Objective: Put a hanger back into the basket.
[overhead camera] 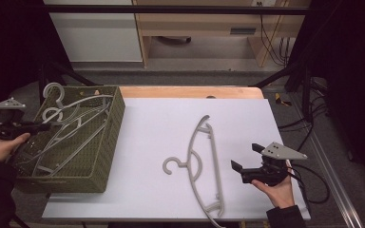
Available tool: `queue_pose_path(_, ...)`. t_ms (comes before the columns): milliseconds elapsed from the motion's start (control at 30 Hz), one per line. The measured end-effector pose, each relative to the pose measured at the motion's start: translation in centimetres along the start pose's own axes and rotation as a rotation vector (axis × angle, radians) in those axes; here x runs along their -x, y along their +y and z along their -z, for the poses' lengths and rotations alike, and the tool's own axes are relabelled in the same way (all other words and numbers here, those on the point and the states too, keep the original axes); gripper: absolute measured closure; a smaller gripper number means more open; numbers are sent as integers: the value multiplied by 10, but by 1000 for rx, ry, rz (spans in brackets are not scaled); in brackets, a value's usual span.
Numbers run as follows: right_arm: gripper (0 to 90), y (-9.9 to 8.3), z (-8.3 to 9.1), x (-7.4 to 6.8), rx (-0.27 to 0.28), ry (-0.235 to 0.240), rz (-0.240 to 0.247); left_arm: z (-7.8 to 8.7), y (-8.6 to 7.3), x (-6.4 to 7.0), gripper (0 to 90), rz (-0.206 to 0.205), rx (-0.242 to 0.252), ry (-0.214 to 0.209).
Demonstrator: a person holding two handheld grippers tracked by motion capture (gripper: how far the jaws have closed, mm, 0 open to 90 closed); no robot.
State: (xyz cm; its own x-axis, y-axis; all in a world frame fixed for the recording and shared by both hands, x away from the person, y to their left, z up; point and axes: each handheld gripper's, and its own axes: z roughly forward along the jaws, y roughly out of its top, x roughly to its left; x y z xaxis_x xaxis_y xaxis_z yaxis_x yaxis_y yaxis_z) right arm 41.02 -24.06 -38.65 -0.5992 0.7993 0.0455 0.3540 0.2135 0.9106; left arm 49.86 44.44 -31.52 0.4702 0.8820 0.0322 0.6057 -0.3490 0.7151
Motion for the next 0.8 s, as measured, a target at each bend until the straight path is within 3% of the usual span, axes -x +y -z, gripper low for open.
queue_pose_path(167, 40, 0, -1, 0, -1, 1, 2, -8, -4, -2, 796, 31, 5, -7)
queue_pose_path(300, 42, 0, -1, 0, -1, 2, 4, -13, -6, -2, 796, 30, -7, -4)
queue_pose_path(467, 44, 0, -1, 0, 0, 3, 5, -11, -4, -1, 796, 50, 26, -2)
queue_pose_path(700, 45, -1, 0, 0, 0, 5, 8, -13, 1, -1, 797, 14, 27, 19)
queue_pose_path(733, 47, -2, -1, 1, 0, 9, -5, -11, 3, -3, 796, -4, 38, 19)
queue_pose_path(800, 48, -3, -1, 3, -5, 7, -4, -11, 4, -5, 796, -3, 54, 21)
